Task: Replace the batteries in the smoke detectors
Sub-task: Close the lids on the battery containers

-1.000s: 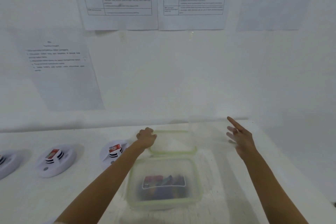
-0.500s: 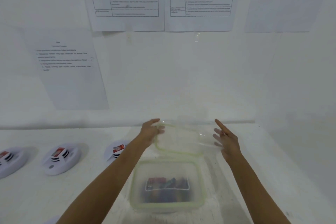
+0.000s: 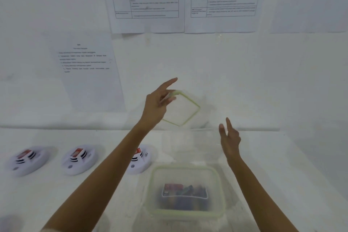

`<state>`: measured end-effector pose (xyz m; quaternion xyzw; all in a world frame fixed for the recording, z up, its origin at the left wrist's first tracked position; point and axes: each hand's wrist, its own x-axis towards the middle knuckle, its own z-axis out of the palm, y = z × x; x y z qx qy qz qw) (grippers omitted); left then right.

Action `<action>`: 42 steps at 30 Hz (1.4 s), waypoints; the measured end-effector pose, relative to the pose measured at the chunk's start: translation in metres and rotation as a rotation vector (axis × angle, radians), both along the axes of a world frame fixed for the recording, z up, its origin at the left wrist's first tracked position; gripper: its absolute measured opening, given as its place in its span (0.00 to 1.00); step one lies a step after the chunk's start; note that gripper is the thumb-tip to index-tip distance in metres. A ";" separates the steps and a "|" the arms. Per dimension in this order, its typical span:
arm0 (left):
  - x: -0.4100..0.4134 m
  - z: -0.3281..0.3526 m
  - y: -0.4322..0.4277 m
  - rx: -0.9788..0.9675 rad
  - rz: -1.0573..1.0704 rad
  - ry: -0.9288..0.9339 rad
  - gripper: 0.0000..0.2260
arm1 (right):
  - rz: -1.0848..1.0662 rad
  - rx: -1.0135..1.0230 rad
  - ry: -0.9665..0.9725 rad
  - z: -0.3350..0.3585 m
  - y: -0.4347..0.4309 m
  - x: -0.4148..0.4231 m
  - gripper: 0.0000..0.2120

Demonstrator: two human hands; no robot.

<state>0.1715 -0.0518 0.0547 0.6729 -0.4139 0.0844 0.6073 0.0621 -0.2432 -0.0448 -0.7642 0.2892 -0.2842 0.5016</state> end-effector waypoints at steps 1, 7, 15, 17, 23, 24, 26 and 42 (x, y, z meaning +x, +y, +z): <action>-0.005 0.003 -0.001 -0.031 -0.037 -0.010 0.21 | -0.004 0.015 -0.053 0.008 0.000 0.000 0.22; -0.042 0.036 -0.014 0.034 -0.284 -0.121 0.28 | 0.294 1.047 -0.248 0.059 -0.037 -0.015 0.32; -0.028 -0.007 -0.008 0.465 -0.663 0.255 0.38 | 0.472 0.966 -0.313 0.040 -0.054 -0.030 0.36; -0.029 -0.022 -0.009 0.134 -0.571 0.653 0.32 | 0.476 0.887 -0.338 0.038 -0.047 -0.028 0.36; -0.028 -0.062 -0.029 0.047 0.108 0.855 0.18 | 0.274 0.534 -0.310 0.041 -0.021 -0.008 0.21; -0.028 -0.068 -0.029 0.080 0.128 0.833 0.18 | 0.268 0.436 -0.275 0.038 -0.020 -0.006 0.22; -0.025 -0.074 -0.029 0.111 0.160 0.764 0.19 | 0.280 0.345 -0.218 0.030 -0.019 -0.005 0.23; -0.015 -0.100 -0.041 0.535 0.254 0.546 0.26 | -0.113 -0.282 0.197 -0.004 0.014 0.003 0.19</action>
